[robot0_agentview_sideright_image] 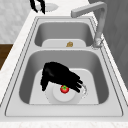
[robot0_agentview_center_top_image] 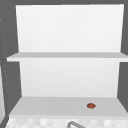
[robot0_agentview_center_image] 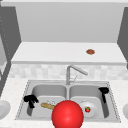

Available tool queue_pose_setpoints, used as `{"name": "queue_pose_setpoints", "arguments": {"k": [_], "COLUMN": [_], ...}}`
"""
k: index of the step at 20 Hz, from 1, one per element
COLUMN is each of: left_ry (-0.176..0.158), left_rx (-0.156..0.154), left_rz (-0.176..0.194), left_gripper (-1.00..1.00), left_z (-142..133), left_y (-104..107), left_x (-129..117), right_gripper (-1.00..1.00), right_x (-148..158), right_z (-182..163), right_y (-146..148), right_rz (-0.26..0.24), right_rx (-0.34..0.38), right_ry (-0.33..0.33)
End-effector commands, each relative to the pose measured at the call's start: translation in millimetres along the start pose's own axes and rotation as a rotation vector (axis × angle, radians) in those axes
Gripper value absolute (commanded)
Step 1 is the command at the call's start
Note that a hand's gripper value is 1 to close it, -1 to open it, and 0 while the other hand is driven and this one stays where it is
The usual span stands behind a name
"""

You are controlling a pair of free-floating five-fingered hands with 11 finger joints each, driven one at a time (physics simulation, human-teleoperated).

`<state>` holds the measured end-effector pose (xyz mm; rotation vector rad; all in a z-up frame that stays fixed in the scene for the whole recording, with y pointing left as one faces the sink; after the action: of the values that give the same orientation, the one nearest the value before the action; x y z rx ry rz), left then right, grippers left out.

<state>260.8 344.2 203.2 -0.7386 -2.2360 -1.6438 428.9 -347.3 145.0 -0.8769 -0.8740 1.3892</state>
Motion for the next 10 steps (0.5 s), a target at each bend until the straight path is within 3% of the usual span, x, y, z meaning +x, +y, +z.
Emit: {"name": "queue_pose_setpoints", "arguments": {"k": [1,10], "left_ry": [0.000,0.000], "left_rx": [0.000,0.000], "left_rz": [0.000,0.000], "left_gripper": [0.00,0.00], "left_z": [0.0,0.0], "left_y": [0.0,0.0], "left_x": [0.0,0.0], "right_gripper": [-1.00,-1.00], "right_x": [-25.0,-84.4], "right_z": [13.4,40.1], "right_y": [1.3,10.1], "right_rz": [-0.025,-0.036], "right_rx": [0.014,0.027], "right_ry": [-0.012,-0.018]}}
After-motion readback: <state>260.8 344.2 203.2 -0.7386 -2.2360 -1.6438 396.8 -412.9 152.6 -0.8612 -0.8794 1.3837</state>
